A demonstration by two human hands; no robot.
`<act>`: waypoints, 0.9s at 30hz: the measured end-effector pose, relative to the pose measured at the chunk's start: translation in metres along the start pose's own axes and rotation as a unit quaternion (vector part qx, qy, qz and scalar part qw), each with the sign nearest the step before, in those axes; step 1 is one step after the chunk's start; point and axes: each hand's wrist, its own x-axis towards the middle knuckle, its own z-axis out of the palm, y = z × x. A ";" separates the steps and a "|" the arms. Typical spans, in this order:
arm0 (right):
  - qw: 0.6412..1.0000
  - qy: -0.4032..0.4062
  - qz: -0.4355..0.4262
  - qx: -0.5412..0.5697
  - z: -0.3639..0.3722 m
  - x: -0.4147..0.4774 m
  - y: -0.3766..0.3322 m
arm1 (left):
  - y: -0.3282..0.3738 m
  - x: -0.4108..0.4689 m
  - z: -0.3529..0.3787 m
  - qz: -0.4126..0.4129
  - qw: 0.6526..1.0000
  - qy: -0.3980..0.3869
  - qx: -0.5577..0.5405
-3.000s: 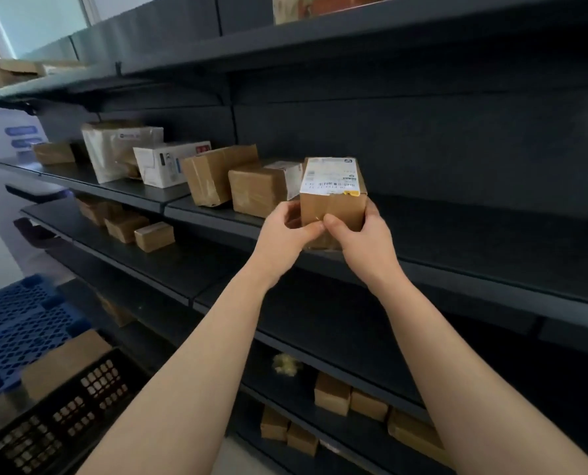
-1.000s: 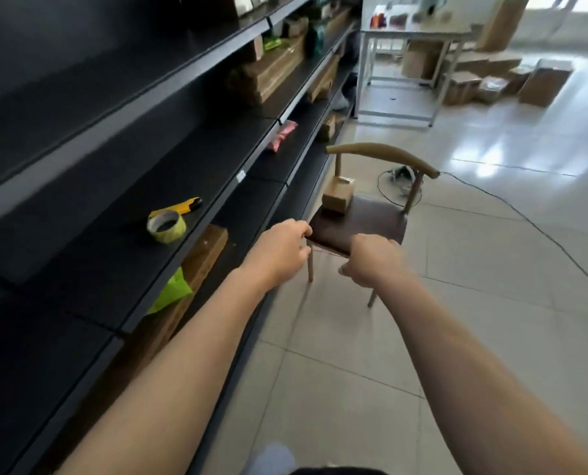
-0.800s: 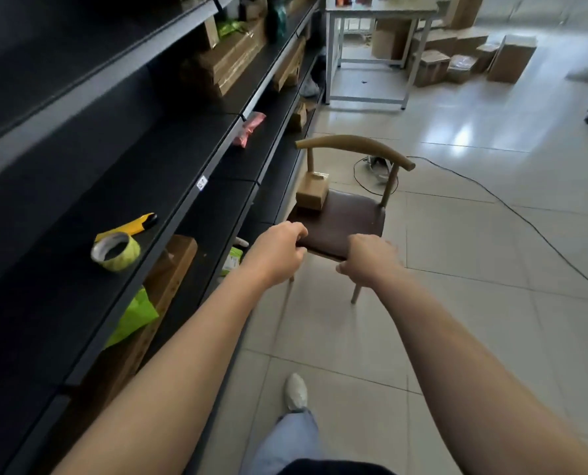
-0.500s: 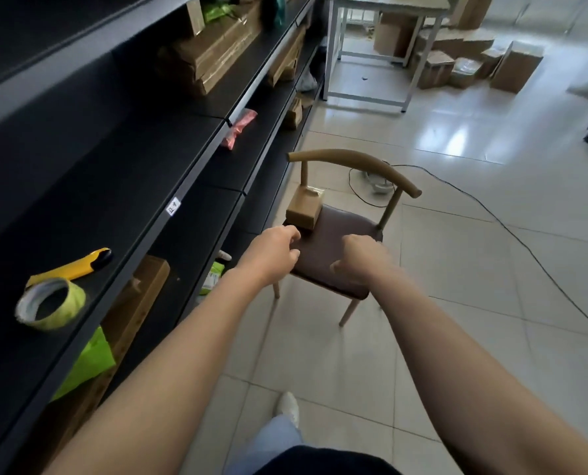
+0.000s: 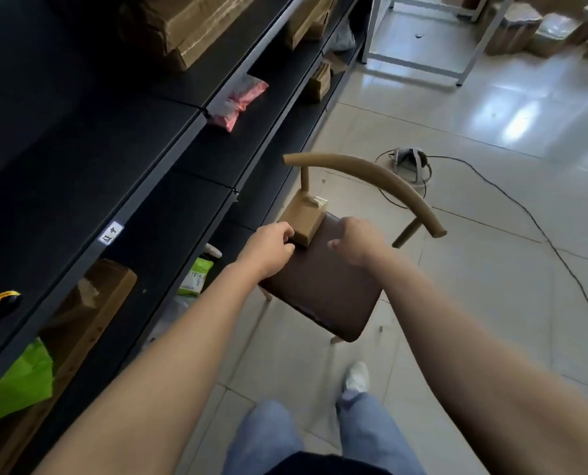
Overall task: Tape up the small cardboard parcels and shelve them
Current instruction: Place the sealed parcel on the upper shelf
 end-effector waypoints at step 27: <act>0.990 -0.141 -0.011 0.002 0.124 0.344 0.059 | -0.096 0.264 0.146 -0.374 0.897 -0.002 -0.235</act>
